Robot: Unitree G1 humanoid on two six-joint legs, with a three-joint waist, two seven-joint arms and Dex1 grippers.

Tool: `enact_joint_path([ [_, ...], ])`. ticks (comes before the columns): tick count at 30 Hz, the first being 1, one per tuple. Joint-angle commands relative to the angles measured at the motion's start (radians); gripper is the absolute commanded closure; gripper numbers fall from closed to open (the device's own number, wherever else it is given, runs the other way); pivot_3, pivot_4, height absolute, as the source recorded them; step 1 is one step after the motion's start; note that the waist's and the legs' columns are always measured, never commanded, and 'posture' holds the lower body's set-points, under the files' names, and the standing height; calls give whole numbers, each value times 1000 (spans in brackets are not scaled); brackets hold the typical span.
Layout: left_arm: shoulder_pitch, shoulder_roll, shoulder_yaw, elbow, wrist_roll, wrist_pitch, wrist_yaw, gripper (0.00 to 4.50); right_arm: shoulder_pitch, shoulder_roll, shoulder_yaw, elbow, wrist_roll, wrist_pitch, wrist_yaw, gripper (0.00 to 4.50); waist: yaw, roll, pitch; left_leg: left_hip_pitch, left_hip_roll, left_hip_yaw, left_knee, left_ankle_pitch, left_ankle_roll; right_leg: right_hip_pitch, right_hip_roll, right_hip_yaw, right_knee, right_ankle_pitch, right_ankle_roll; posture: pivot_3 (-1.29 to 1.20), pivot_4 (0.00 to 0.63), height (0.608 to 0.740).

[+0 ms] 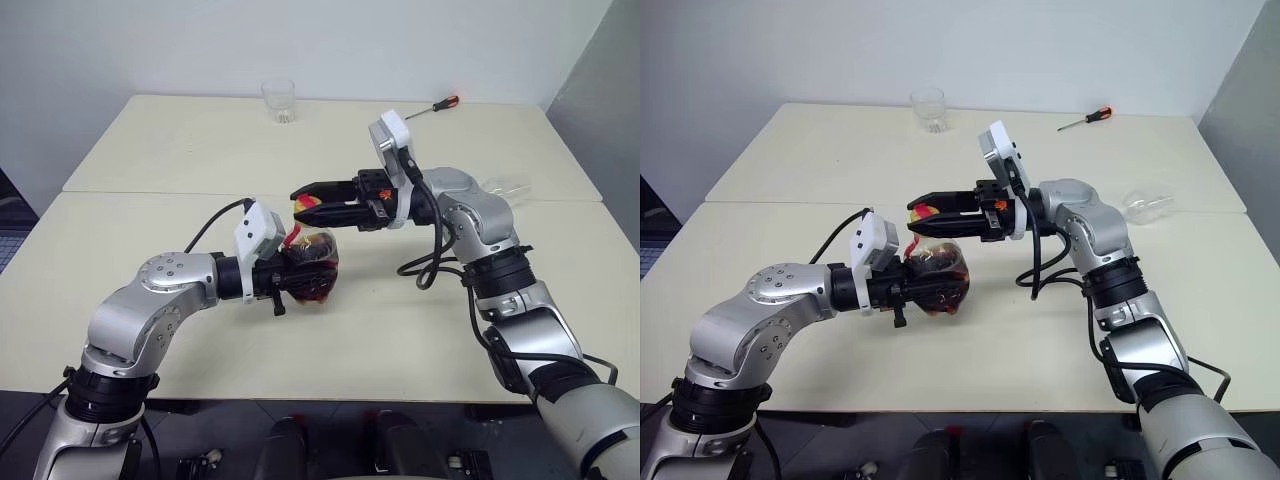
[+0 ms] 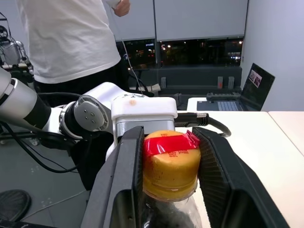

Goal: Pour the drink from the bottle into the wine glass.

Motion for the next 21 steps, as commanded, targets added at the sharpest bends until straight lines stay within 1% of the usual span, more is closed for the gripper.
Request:
enact_joint_path([
  [1,-18,-2,17,-66,-41,-38,-39,3581,0,-32,-64,-21,-15,27,-82,1497,0,0,0,0,0,0,0,0,0,0,0,0,0,0,0,0,150,740],
  [4,-16,-8,20,-64,-40,-36,-27,3581,26,-41,-91,-87,16,113,-140,430,0,0,0,0,0,0,0,0,0,0,0,0,0,0,0,0,150,740],
  [7,-10,-18,26,-60,-32,-33,-2,3581,61,-45,-138,-185,59,213,-237,430,0,0,0,0,0,0,0,0,0,0,0,0,0,0,0,0,150,740],
  [12,-6,-29,26,-29,-2,-50,25,3581,138,-46,-176,-382,124,341,-378,430,1,0,0,0,0,0,0,0,0,0,-1,0,0,0,0,0,150,740],
  [17,-32,-33,5,18,27,-82,15,3581,162,-17,-166,-482,160,398,-457,430,-2,1,1,0,0,0,0,0,0,0,0,1,0,0,0,0,150,740],
  [21,-54,-38,-6,53,45,-104,-1,3581,162,-9,-155,-509,182,410,-462,430,-1,1,1,0,0,0,-1,0,0,0,1,0,0,0,0,0,150,740],
])
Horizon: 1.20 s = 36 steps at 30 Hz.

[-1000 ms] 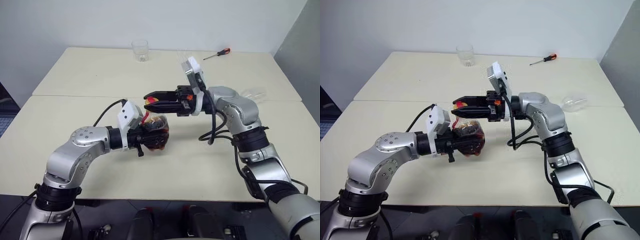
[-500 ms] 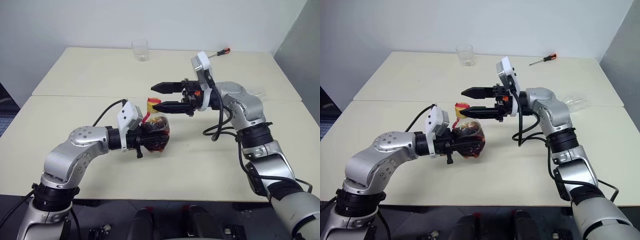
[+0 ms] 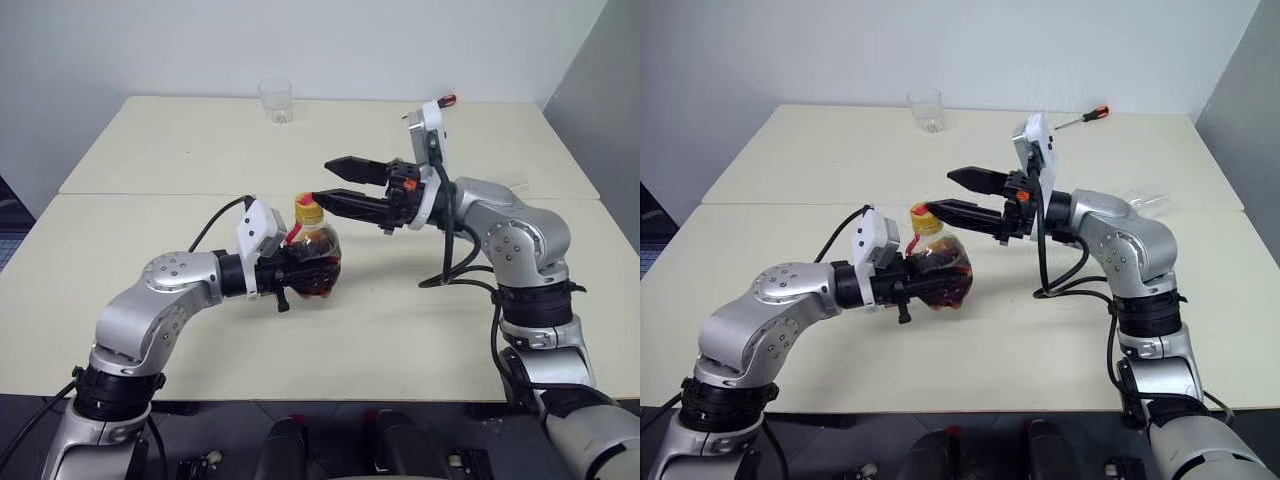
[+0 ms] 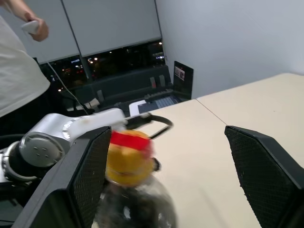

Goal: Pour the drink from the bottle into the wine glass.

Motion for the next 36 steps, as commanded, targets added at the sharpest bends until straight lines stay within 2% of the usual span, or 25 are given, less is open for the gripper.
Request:
enact_joint_path([
  [1,-34,-7,4,8,10,-49,-16,3581,-3,0,-3,-52,31,-2,0,430,2,0,0,0,0,0,0,0,0,0,0,0,0,0,0,0,150,740],
  [6,-45,-14,-6,36,30,-73,-26,3581,1,20,20,-61,17,-18,-12,430,2,0,0,0,0,1,0,0,0,0,0,0,0,0,0,0,150,740],
  [11,-65,-20,-9,68,47,-94,-36,3581,-6,47,68,-3,-78,-113,-44,430,1,0,0,0,0,0,0,0,0,0,0,0,0,0,0,0,150,740],
  [17,-80,-25,-12,84,56,-107,-40,3581,-35,85,69,106,-167,-219,-98,430,1,0,0,0,0,1,0,0,0,0,0,0,0,0,0,0,150,740],
  [24,-67,-18,-8,78,58,-109,-45,3581,-16,42,25,99,-133,-187,-77,430,2,0,0,-1,0,1,0,0,0,0,0,0,0,0,0,0,150,740],
  [36,-92,-29,-12,106,67,-121,-57,3581,78,-112,-32,31,-43,-96,-14,430,0,0,0,-1,0,1,0,0,0,0,0,0,0,0,0,0,150,740],
])
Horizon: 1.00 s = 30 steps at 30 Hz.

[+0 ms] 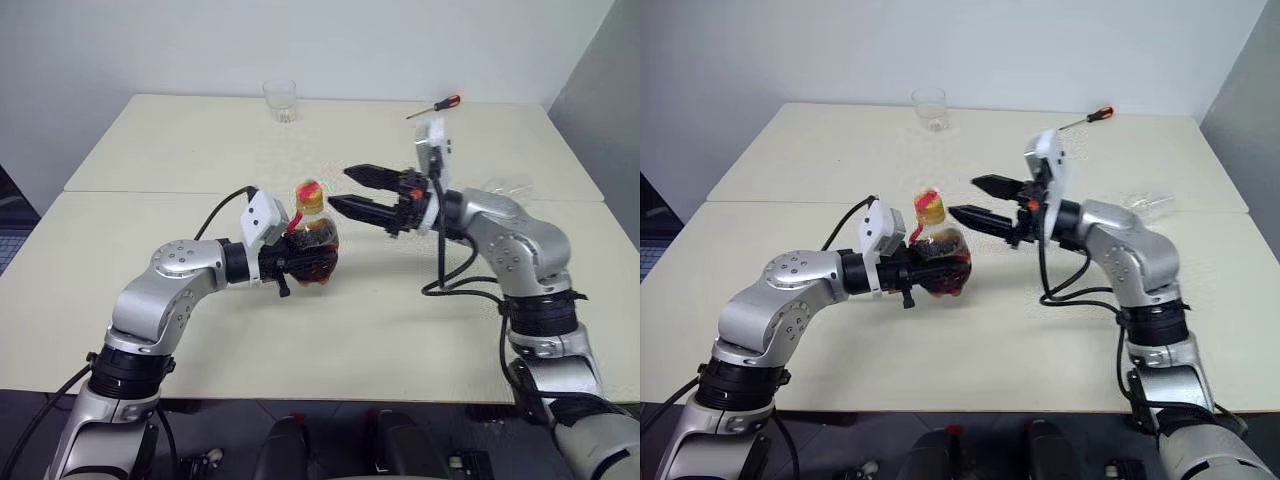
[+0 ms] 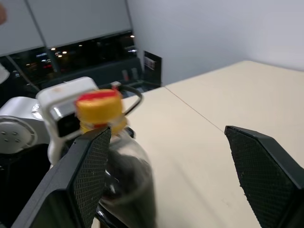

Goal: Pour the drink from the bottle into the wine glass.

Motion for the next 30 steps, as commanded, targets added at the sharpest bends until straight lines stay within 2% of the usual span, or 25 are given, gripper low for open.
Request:
enact_joint_path([
  [1,-30,-5,17,-15,-1,-37,-12,3581,-4,-6,-27,-34,27,1,8,430,-4,0,0,0,0,0,0,0,0,0,0,0,0,0,0,0,150,740],
  [9,-40,-6,10,-4,4,-45,-23,3581,-3,30,-14,-106,138,77,30,430,-4,0,0,0,0,0,-1,0,0,0,0,0,0,0,0,0,150,740],
  [12,-41,-8,12,0,8,-47,-24,3581,-24,75,-7,-107,145,73,2,430,-4,0,0,0,0,0,-1,0,0,0,0,0,0,0,0,0,150,740],
  [20,-44,-17,10,2,15,-47,-26,3581,-85,163,6,-33,70,-25,-41,430,-2,0,0,0,0,0,0,0,0,0,0,0,0,0,0,0,150,740],
  [30,-41,-19,14,-1,16,-47,-25,3581,-72,143,26,-6,7,-99,-19,430,0,0,0,0,0,0,0,0,0,0,0,0,0,0,0,0,150,740],
])
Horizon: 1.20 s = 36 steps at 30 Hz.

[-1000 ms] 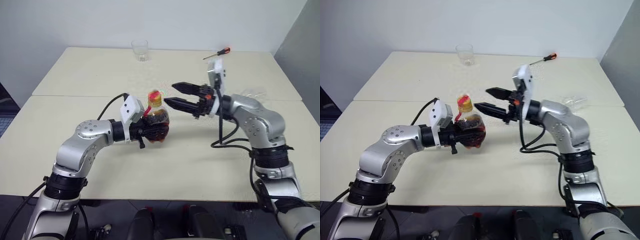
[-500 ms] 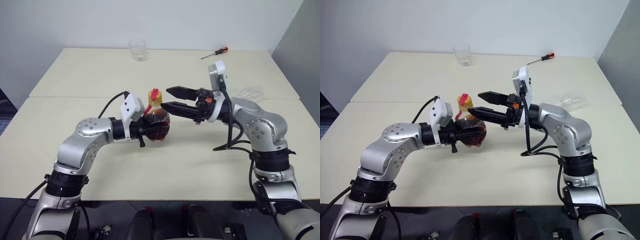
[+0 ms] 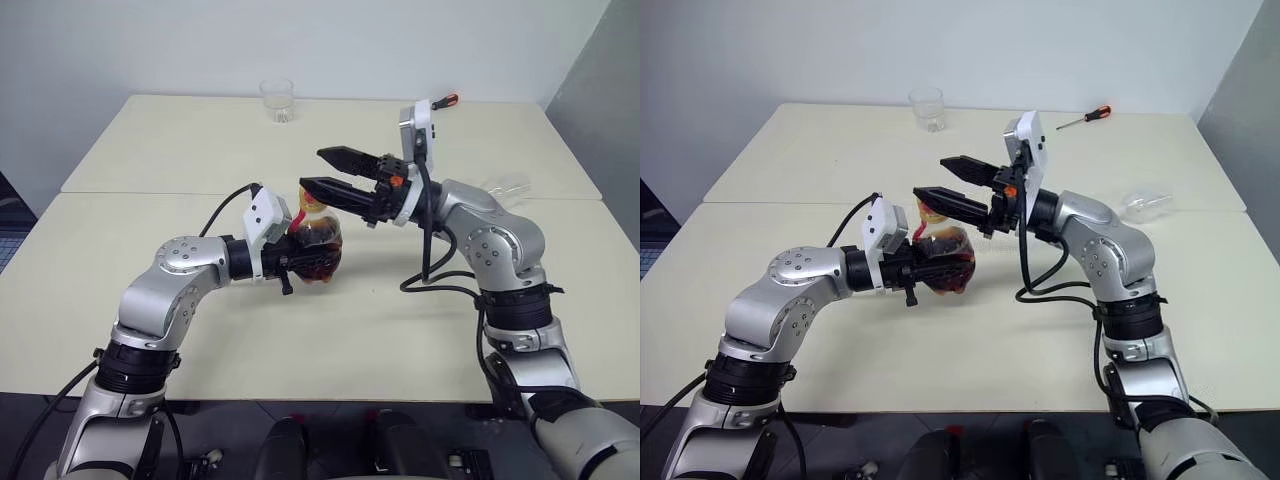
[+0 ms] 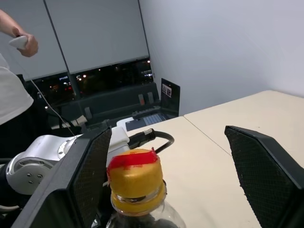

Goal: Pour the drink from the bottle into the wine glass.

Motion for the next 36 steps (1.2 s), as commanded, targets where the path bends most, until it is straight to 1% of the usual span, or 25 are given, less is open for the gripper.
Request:
enact_joint_path([
  [1,-24,1,18,-25,-3,-28,-5,3581,2,-12,1,-36,-2,-21,21,430,0,0,0,0,0,0,0,0,0,0,0,0,0,0,0,0,150,740],
  [7,-28,0,17,-22,-1,-29,-7,3581,25,-31,4,-96,46,31,61,430,0,0,0,0,0,0,0,0,0,0,0,0,0,0,0,0,150,740],
  [15,-35,-2,15,-24,-1,-27,-7,3581,31,-31,43,-71,-24,-29,54,430,0,0,0,0,0,0,0,0,0,0,0,0,0,0,0,0,150,740],
  [20,-29,0,17,-35,-3,-24,-4,3581,13,-16,32,-25,-60,-72,40,430,0,0,0,0,0,0,0,0,0,0,0,0,0,0,0,0,150,740],
  [26,-23,0,17,-39,-4,-24,-1,3581,5,-17,17,-1,-61,-84,43,430,0,0,0,0,0,0,0,0,0,0,0,0,0,0,0,0,150,740],
  [36,-26,-5,16,-31,-1,-32,-1,3581,44,-92,-8,-68,12,0,86,430,0,0,0,0,0,0,0,0,0,0,0,0,0,0,0,0,150,740],
])
